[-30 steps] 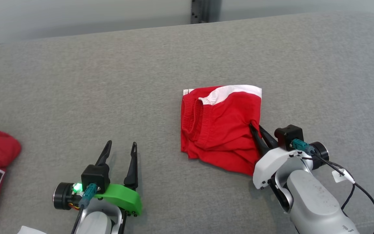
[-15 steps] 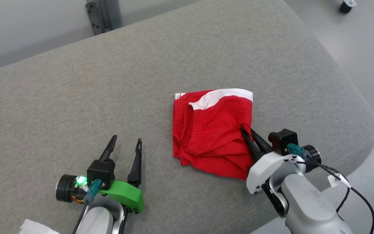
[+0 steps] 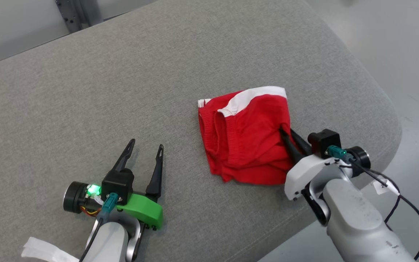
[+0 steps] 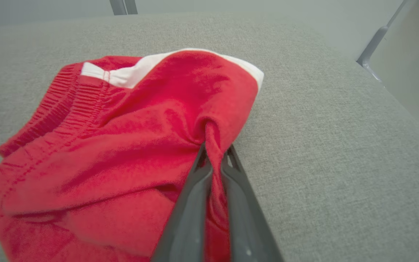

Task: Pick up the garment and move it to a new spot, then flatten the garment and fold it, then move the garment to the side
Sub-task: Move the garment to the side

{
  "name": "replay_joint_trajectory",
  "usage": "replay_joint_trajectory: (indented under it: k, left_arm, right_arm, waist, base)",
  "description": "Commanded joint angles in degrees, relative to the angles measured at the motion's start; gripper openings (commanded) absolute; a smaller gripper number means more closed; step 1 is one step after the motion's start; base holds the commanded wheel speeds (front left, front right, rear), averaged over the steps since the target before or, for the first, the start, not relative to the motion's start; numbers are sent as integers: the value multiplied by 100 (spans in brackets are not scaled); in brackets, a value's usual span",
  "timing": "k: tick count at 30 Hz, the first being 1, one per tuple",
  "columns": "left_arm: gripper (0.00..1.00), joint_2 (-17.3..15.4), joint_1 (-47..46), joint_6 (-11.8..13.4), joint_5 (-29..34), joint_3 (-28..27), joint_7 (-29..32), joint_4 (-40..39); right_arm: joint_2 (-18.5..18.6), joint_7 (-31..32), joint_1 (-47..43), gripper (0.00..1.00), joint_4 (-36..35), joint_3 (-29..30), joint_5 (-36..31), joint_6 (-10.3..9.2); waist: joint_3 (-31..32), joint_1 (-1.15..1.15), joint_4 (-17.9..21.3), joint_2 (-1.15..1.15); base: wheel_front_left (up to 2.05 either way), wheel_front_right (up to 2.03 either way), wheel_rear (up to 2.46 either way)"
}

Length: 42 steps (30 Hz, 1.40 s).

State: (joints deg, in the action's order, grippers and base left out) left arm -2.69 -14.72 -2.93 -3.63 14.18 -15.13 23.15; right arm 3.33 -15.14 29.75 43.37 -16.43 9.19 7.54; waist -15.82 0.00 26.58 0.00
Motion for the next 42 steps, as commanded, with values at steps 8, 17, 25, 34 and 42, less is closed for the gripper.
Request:
replay_joint_trajectory:
  k: [8, 17, 25, 34, 42]
  left_arm:
    - [100, -79, -309, -75, 198, -14, 0, -116]
    - [100, -110, -525, -98, 271, 27, 0, -309]
    - [100, -95, -604, -64, 230, 64, 5, -341]
    - [100, -92, -543, -16, 198, 23, 7, -295]
    - [100, -62, -420, 64, 117, -83, 5, -335]
  right_arm:
    - [622, 1, 931, 0, 625, 832, -656, -10]
    - [1433, 1, 1905, 0, 1380, 1799, -1440, -11]
    - [2123, 70, 2378, 0, 1947, 3052, -2331, -11]
    - [2453, 158, 2301, 100, 1800, 4598, -3387, -11]
    - [1942, -5, 2471, 100, 1550, 4465, -3495, -10]
  waist:
    - [-648, 0, -852, 0]
    - [-1083, 0, -1511, 0]
    - [-1284, 0, -1934, 0]
    - [-1250, 0, -2131, 0]
    - [-968, 0, -2166, 0]
  base:
    - [0, 0, 0]
    - [0, 0, 0]
    - [0, 0, 0]
    - [0, 0, 0]
    - [0, 0, 0]
